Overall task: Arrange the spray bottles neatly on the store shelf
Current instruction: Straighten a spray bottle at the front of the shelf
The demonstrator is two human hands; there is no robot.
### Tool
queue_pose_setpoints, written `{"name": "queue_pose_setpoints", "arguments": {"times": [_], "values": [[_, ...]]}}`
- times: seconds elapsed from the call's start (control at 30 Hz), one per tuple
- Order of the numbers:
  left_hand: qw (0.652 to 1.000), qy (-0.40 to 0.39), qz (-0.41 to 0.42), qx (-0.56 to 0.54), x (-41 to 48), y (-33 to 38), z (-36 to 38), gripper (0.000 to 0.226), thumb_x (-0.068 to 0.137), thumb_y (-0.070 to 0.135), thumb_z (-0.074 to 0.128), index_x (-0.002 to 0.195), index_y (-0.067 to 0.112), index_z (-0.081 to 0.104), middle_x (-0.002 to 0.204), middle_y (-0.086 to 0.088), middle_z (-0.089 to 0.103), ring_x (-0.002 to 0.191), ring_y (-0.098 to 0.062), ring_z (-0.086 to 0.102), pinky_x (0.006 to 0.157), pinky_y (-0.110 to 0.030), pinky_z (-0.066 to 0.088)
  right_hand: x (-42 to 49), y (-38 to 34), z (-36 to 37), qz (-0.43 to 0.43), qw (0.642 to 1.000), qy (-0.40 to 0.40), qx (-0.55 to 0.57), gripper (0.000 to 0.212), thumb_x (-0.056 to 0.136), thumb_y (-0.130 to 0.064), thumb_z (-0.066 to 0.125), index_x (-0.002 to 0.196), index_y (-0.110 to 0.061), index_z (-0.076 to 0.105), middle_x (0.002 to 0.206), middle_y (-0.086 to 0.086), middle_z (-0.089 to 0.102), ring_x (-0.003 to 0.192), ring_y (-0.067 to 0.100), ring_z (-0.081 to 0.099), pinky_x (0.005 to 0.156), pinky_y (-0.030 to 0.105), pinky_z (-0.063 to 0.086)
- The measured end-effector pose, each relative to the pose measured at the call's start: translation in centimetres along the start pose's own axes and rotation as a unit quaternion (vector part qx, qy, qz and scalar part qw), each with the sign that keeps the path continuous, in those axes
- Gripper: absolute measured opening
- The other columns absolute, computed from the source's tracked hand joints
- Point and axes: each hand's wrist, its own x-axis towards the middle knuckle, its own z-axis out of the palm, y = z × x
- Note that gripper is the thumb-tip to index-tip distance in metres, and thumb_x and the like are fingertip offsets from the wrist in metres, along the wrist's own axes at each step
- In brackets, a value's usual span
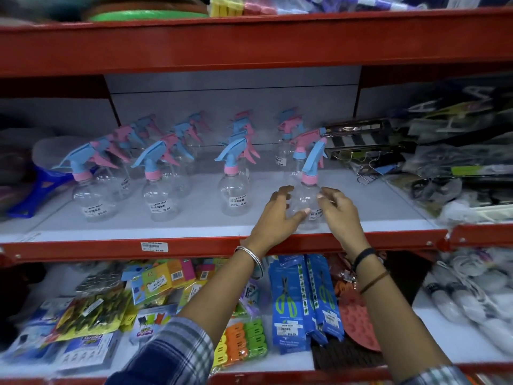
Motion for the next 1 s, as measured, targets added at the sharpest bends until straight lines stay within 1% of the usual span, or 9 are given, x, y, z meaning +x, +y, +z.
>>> {"name": "queue_pose_setpoints", "arguments": {"times": [0.23, 0.33, 0.43, 0.5, 0.6, 0.7, 0.77, 0.87, 1.0], "values": [[1.000, 0.012, 0.018, -0.001, -1.7, 1.2, -0.4, 0.059, 0.076, 0.038, 0.072, 0.121, 0.016, 0.040, 0.110, -0.004, 0.057, 0.095, -0.020, 0.056, 0.083, -0.032, 0.049, -2.2, -0.3, -0.7, -0.018, 0.999, 0.028, -0.021, 0.035, 0.093, -0.028, 0.048, 0.120, -0.006, 0.056, 0.119, 0.010, 0.063, 0.099, 0.014, 0.054, 0.082, 0.024, 0.038], [1.000, 0.013, 0.017, 0.003, -2.4, 1.4, -0.4, 0.058, 0.078, 0.038, 0.070, 0.123, 0.017, 0.039, 0.113, -0.005, 0.057, 0.098, -0.020, 0.057, 0.082, -0.031, 0.047, -3.0, -0.1, -0.3, -0.011, 0.999, 0.034, -0.029, 0.038, 0.093, -0.031, 0.047, 0.122, -0.007, 0.055, 0.120, 0.013, 0.063, 0.103, 0.023, 0.058, 0.083, 0.028, 0.041], [1.000, 0.014, 0.009, -0.002, -2.6, 0.9, -0.3, 0.060, 0.082, 0.040, 0.066, 0.129, 0.017, 0.036, 0.122, -0.008, 0.056, 0.109, -0.020, 0.053, 0.089, -0.030, 0.044, -3.5, 0.1, 0.2, -0.005, 0.997, 0.072, -0.026, 0.039, 0.093, -0.032, 0.048, 0.124, -0.009, 0.052, 0.126, 0.011, 0.059, 0.113, 0.024, 0.056, 0.094, 0.034, 0.044], [0.998, 0.056, 0.014, -0.011, -3.1, 0.6, -0.5, 0.057, 0.084, 0.038, 0.063, 0.129, 0.015, 0.037, 0.126, -0.007, 0.053, 0.113, -0.017, 0.050, 0.094, -0.030, 0.042, -4.5, -0.1, 0.8, -0.042, 0.989, 0.143, -0.008, 0.036, 0.091, -0.032, 0.049, 0.120, -0.011, 0.052, 0.124, 0.007, 0.056, 0.113, 0.021, 0.054, 0.097, 0.041, 0.045], [0.981, 0.183, 0.010, -0.061, -3.7, -0.3, -1.7, 0.042, 0.088, 0.027, 0.060, 0.123, 0.012, 0.043, 0.122, -0.006, 0.052, 0.112, -0.017, 0.049, 0.099, -0.034, 0.042, -6.8, -0.9, 2.2, -0.142, 0.966, 0.213, 0.037, 0.025, 0.090, -0.027, 0.049, 0.109, -0.012, 0.054, 0.110, 0.002, 0.056, 0.102, 0.017, 0.054, 0.089, 0.031, 0.046], [0.952, 0.294, -0.023, -0.088, -3.0, -1.9, -4.3, 0.037, 0.089, 0.022, 0.056, 0.121, 0.007, 0.043, 0.124, -0.010, 0.048, 0.117, -0.024, 0.046, 0.104, -0.041, 0.039, -8.0, -2.2, 4.6, -0.223, 0.964, 0.138, 0.045, 0.016, 0.090, -0.024, 0.049, 0.103, -0.017, 0.056, 0.102, 0.003, 0.060, 0.093, 0.011, 0.056, 0.082, 0.018, 0.043], [0.942, 0.314, -0.067, -0.101, -1.9, -2.9, -6.2, 0.042, 0.091, 0.022, 0.053, 0.126, 0.004, 0.040, 0.132, -0.015, 0.042, 0.125, -0.030, 0.041, 0.107, -0.042, 0.035, -7.3, -2.9, 6.4, -0.210, 0.976, 0.046, 0.034, 0.017, 0.091, -0.024, 0.050, 0.104, -0.016, 0.057, 0.104, 0.003, 0.059, 0.096, 0.010, 0.056, 0.081, 0.013, 0.043], [0.950, 0.256, -0.132, -0.121, 0.1, -4.7, -9.0, 0.049, 0.093, 0.031, 0.052, 0.133, 0.008, 0.037, 0.142, -0.014, 0.035, 0.131, -0.031, 0.037, 0.109, -0.039, 0.033, -4.1, -3.8, 9.9, -0.085, 0.995, -0.057, 0.017, 0.028, 0.092, -0.021, 0.051, 0.118, -0.009, 0.053, 0.122, 0.006, 0.054, 0.109, 0.016, 0.053, 0.085, 0.017, 0.042], [0.972, 0.150, -0.150, -0.102, 1.1, -6.3, -11.0, 0.050, 0.089, 0.036, 0.058, 0.133, 0.016, 0.044, 0.143, -0.008, 0.044, 0.127, -0.026, 0.045, 0.104, -0.035, 0.039, -0.8, -5.2, 12.9, 0.053, 0.994, -0.069, 0.070, 0.035, 0.090, -0.019, 0.050, 0.123, -0.007, 0.049, 0.119, 0.009, 0.056, 0.102, 0.022, 0.052, 0.085, 0.030, 0.041]]}}
